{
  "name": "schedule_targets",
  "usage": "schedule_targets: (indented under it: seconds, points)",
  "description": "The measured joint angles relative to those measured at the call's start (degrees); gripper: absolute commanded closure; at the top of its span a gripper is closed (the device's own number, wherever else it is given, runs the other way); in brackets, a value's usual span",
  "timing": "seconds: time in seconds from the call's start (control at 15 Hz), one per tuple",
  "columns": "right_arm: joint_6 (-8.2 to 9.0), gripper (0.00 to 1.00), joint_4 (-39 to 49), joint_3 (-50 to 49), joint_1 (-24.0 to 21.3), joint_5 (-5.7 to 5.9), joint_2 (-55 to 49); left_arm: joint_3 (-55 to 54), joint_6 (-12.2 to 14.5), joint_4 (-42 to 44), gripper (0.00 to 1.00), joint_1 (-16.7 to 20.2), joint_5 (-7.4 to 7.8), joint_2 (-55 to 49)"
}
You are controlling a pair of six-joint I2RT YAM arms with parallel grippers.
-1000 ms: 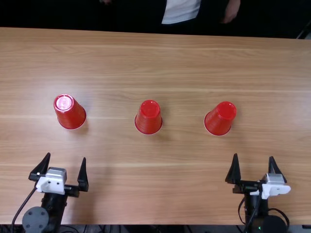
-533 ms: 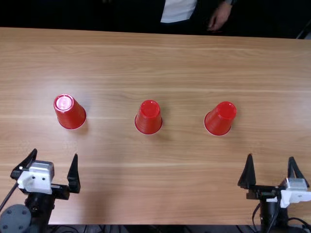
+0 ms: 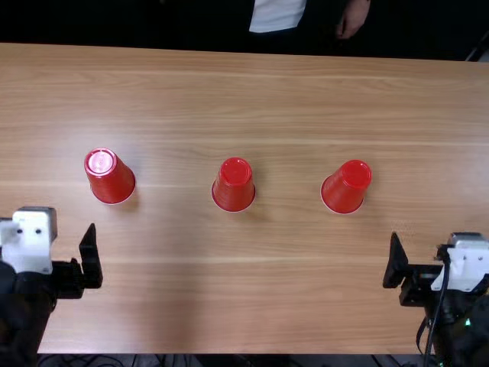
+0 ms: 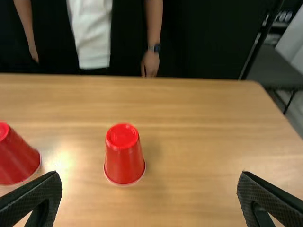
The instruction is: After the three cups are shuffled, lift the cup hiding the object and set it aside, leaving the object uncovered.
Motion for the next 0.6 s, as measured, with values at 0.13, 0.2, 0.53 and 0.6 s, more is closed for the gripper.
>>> schedule_targets:
  seconds: [0.13,0.2,0.53,0.6]
  points:
    - [0.02,0.00,-4.4,4.8,0.0,-0.02,4.2,6.8,0.0,-6.6,0.00,0.5,-0.59,6.8]
    - [0.04,0.00,-6.1,7.5,0.0,-0.04,6.6,10.0,0.0,-9.4,0.00,0.5,-0.61,10.1]
    - [0.13,0.00,-15.0,15.9,0.0,-1.90,16.1,19.6,0.0,-19.3,0.00,0.5,-0.63,22.5]
    - [0.15,0.00,-15.9,17.0,0.0,-2.01,17.8,20.6,0.0,-19.8,0.00,0.5,-0.61,24.7]
